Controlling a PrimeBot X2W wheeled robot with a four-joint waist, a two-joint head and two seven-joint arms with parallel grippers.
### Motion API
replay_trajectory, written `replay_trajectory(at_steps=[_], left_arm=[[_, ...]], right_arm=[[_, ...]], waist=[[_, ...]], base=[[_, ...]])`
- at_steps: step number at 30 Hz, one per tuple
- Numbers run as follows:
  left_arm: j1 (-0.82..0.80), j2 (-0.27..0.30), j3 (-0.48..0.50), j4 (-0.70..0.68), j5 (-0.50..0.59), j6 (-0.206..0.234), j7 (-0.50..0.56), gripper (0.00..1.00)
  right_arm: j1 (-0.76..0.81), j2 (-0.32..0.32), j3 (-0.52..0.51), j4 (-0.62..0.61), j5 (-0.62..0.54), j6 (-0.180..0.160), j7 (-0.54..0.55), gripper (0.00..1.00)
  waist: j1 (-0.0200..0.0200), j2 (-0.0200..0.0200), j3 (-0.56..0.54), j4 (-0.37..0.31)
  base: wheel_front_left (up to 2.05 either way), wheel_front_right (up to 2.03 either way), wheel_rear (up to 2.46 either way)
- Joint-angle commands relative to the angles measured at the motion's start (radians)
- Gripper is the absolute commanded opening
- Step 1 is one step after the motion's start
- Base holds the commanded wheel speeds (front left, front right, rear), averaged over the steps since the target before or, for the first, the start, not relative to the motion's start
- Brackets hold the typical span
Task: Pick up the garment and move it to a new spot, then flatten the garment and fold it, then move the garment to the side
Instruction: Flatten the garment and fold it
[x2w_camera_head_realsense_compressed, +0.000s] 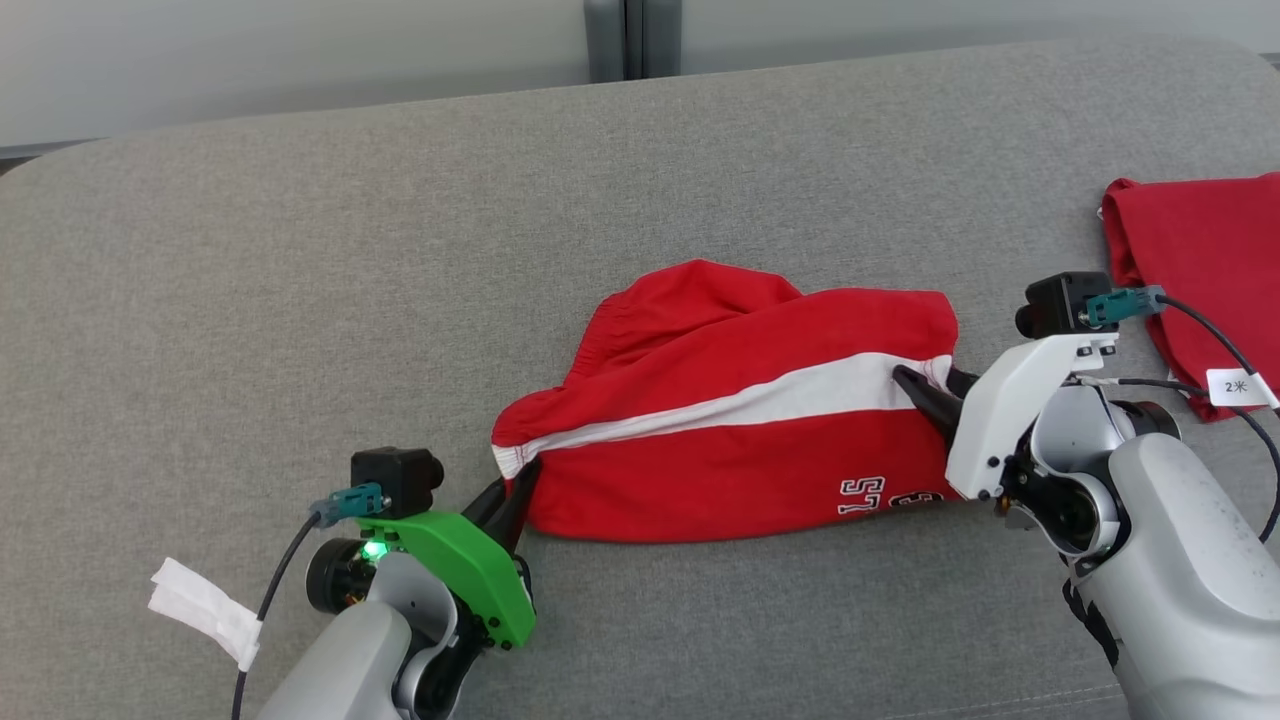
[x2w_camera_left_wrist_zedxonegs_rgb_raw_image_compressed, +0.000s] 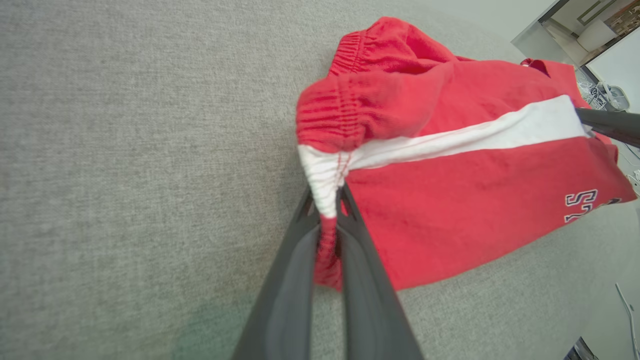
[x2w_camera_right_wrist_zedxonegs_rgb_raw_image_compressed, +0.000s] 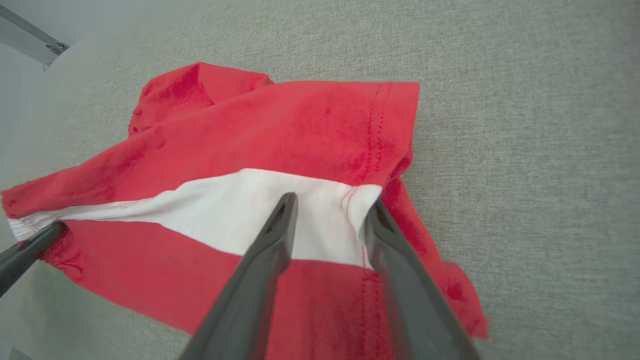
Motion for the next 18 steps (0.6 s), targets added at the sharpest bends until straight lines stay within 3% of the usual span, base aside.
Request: replay_trajectory(at_steps=[1,2,10,18], left_arm=[[-0.021,0.008,-0.003,0.0,-0.012,-0.004,-0.006,0.0],[-0.023,0.01,-0.005,0.0,-0.012,-0.004,-0.009,0.0],[-0.052,0.009,-0.016,-0.043,-0.057,-0.004,-0.059,0.0],[-0.111,0.025,-0.007,-0.181,-0.174,-0.004,-0.068,0.0]], right_arm=[[-0.004,0.004,0.004,-0.006,0.01,0.0,-0.011,0.1],[-0.005,0.008,0.009,-0.006,0.018,0.0,-0.01,0.0],[-0.033,0.002,-0.027,-0.019,0.009,0.0,-0.096,0.0],[-0.093,0.004,-0.09,-0.125,0.051,0.0,-0.195,0.0]], waist=[[0.0,0.0,0.004,0.003],[0.0,0.0,0.005,0.004],[0.0,0.0,-0.009,0.005],[0.0,0.0,-0.012,-0.002]], base=[[0.0,0.0,0.0],[0.0,0.0,0.0],[0.0,0.0,0.0],[0.0,0.0,0.0]])
